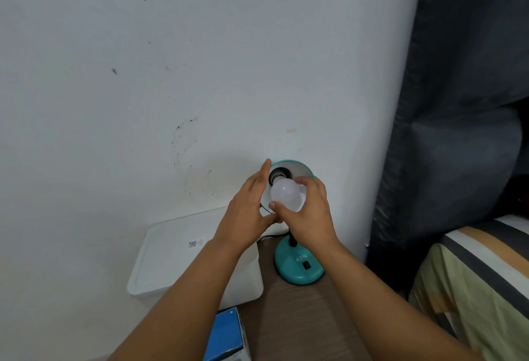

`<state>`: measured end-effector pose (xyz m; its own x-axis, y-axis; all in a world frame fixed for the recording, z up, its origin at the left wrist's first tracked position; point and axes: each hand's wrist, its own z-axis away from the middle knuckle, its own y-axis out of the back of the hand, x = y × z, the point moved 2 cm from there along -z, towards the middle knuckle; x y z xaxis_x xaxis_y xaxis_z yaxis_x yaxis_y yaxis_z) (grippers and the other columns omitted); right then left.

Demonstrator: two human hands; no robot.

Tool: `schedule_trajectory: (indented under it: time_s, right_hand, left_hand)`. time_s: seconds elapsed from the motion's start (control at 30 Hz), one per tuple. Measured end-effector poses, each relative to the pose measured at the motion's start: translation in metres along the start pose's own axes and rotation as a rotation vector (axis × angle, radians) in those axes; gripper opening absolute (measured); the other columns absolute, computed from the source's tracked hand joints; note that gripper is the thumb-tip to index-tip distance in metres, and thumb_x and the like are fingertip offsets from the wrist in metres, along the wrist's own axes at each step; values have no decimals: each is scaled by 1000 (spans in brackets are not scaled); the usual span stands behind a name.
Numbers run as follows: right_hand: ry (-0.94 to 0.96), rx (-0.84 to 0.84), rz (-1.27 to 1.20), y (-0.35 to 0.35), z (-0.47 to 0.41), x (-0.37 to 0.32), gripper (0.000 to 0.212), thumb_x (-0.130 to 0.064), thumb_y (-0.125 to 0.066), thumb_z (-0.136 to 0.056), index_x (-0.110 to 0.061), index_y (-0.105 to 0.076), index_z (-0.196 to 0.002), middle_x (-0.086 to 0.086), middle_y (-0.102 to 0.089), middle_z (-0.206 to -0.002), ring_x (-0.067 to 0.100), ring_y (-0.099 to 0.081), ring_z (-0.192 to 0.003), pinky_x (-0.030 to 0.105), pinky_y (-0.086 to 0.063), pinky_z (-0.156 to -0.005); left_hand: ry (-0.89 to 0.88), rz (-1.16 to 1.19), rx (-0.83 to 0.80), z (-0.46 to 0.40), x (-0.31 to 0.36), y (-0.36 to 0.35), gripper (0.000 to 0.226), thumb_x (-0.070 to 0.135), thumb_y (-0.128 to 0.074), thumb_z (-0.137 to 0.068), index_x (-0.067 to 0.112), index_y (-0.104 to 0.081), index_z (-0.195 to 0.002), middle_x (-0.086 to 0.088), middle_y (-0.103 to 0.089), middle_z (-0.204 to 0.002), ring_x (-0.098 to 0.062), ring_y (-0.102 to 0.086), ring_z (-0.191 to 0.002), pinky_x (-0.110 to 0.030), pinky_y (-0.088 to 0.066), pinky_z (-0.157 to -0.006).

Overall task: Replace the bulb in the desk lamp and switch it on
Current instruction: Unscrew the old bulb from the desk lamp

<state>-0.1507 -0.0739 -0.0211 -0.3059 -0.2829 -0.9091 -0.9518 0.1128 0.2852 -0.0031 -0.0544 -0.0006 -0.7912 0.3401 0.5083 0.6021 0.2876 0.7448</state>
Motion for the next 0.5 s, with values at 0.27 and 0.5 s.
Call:
schedule_trajectory:
  time_s: [0.27, 0.5]
  right_hand:
    - [74, -81, -17, 1, 2, 0, 75, -16, -74, -75, -39, -39, -137, -4, -28, -147, 17, -36, -134, 36, -38, -110]
    - [52, -48, -15, 4, -1, -2, 62, -21, -78, -77, -37, -48, -127, -4, -35, -139, 14, -42, -124, 25, -40, -96]
  left_hand:
    - [-5, -12, 0, 0, -3, 1, 110, 34, -81, -80, 36, -5, -159, 2, -45, -148, -13, -48, -128, -34, -50, -102]
    - [-1, -23, 0, 0, -2, -1, 115, 34, -84, -78, 43, -1, -157, 4, -43, -150, -13, -47, -128, -36, -51, -101]
